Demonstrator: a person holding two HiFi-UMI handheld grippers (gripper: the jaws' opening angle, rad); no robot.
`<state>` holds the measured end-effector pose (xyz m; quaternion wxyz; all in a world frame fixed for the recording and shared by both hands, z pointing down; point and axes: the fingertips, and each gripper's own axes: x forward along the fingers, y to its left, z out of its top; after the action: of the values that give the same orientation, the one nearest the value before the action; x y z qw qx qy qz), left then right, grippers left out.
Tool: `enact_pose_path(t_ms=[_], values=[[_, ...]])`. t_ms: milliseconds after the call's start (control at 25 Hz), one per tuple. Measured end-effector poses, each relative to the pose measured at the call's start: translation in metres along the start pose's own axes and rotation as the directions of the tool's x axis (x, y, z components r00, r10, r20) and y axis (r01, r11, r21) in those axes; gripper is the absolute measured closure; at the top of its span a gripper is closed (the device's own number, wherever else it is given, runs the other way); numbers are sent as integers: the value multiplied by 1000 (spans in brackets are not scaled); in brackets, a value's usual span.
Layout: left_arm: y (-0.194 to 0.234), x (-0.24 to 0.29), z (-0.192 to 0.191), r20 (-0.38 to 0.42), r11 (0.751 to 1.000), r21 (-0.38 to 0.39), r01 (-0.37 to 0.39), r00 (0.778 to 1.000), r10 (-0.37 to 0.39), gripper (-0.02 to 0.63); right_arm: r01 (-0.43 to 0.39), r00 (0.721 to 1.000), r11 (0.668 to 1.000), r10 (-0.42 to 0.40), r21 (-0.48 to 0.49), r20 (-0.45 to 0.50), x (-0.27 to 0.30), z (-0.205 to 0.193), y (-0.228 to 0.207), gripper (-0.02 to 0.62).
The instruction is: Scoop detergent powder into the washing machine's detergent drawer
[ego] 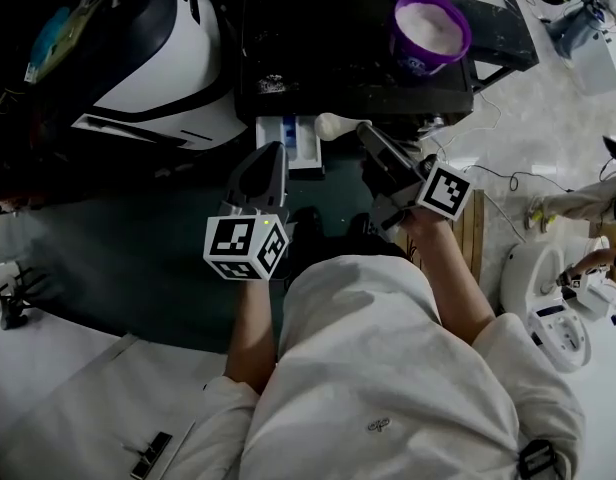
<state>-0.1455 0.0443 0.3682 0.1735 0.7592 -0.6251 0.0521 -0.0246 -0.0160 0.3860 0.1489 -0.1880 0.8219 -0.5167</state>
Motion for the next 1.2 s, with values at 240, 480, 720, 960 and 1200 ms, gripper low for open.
enact_pose_path(t_ms=[240,480,720,960,1200], values=[[29,6,0,-11,998,-6,55,998,-56,588,81,997,996,-81,-29,13,16,-19,-16,588],[49,17,-6,-43,991,-5,131,990,-131,588,148,989,987,-146,-56,36,29,-36,-31,588],[66,28,-16,-86,981,-9,191,978,-191,588,222,973,974,-218,-44,77,32,-50,-51,588],[75,38,-24,-113,972,-20,235,965,-235,588,266,962,962,-261,-54,85,39,-58,-69,588],[79,44,-38,-143,964,-43,262,953,-265,587,341,938,935,-333,-97,95,40,-66,-89,588]])
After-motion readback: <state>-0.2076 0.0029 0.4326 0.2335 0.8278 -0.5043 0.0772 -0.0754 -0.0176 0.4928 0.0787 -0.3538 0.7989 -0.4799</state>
